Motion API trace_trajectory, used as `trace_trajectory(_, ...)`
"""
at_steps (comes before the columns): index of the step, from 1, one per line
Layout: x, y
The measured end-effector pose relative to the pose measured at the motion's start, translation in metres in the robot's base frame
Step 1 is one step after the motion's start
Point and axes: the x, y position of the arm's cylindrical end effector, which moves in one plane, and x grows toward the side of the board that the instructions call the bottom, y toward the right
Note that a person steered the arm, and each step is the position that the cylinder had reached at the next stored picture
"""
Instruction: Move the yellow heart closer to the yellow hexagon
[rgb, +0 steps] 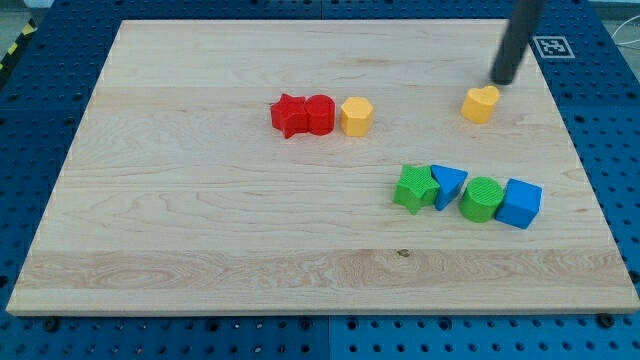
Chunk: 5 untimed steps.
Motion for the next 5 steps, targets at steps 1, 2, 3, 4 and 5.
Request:
trace_trajectory(1, 0.017, 0.041)
trace_trajectory(2, 0.042, 0.041)
trace_trajectory(3, 0.049, 0.023)
trace_trajectory(4, 0.049, -0.009)
trace_trajectory(5, 0.049, -0.041)
